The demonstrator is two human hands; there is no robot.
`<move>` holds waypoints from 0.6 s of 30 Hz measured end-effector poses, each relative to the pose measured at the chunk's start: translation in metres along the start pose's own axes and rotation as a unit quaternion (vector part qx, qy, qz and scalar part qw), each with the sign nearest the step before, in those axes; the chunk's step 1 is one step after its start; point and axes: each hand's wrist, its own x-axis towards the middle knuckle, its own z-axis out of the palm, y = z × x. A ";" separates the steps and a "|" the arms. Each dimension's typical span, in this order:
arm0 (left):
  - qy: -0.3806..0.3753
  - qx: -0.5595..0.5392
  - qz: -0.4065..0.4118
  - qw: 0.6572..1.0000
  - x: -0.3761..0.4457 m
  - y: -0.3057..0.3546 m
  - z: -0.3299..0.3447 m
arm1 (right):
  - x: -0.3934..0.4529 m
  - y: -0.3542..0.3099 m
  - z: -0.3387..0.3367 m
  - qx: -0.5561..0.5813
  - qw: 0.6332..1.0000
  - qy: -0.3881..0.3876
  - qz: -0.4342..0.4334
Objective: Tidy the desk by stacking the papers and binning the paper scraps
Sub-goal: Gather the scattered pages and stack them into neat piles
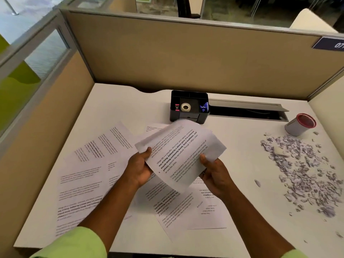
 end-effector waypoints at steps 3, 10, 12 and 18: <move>0.000 0.077 0.098 0.992 -0.002 0.005 0.002 | 0.001 -0.008 -0.011 -0.027 1.000 -0.001 -0.004; 0.022 0.285 0.265 0.921 -0.018 0.020 0.018 | 0.014 -0.046 -0.011 -0.230 0.971 -0.034 -0.047; 0.031 0.319 0.290 0.902 -0.021 0.017 0.024 | 0.015 -0.045 0.005 -0.278 0.955 -0.056 -0.085; 0.036 0.321 0.359 0.876 -0.035 0.016 0.034 | 0.014 -0.040 0.026 -0.262 0.944 0.006 -0.198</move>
